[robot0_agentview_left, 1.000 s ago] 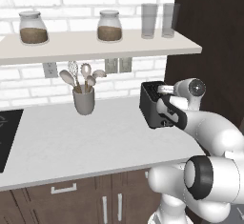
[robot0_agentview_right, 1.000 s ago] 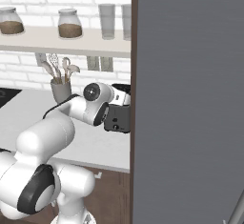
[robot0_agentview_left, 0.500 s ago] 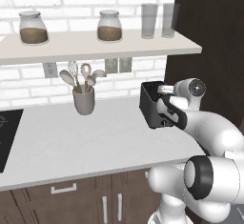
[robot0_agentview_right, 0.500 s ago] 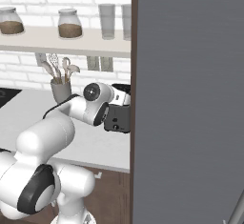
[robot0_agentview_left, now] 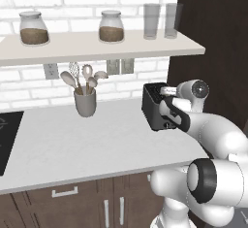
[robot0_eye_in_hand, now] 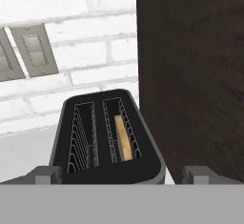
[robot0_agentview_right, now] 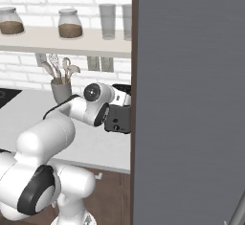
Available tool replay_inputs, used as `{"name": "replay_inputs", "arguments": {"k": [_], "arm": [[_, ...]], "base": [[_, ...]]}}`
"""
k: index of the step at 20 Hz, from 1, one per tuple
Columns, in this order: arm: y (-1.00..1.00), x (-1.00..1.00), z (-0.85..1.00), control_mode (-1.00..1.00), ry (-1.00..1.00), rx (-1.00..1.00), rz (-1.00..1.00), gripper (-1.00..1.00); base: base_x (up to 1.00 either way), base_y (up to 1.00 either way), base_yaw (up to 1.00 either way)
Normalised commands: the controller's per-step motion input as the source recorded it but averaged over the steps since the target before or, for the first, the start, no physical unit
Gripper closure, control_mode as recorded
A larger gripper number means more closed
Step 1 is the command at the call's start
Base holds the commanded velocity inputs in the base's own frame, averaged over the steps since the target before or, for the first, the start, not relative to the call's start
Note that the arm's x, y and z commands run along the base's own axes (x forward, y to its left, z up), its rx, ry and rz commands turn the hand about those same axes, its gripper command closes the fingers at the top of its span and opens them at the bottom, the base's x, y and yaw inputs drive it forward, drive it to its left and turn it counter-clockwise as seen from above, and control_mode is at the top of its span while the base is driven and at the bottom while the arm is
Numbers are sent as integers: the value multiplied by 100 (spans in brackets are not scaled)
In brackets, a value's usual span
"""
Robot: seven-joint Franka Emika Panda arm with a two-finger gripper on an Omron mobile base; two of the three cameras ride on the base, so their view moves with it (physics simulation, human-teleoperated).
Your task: Start the toaster. Once the lever pops up, take the bread to the plate on the dining counter.
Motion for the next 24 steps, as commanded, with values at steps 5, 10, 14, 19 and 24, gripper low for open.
{"name": "replay_inputs", "arguments": {"k": [5, 10, 14, 19, 24], "arm": [[0, 0, 0, -100, 0, 0, 0, -100], [0, 0, 0, -100, 0, 0, 0, -100], [0, 0, 0, -100, 0, 0, 0, -100], [0, 0, 0, -100, 0, 0, 0, -100], [0, 0, 0, -100, 0, 0, 0, -100]], "base": [[0, 0, 0], [0, 0, 0], [0, 0, 0], [0, 0, 0], [0, 0, 0]]}}
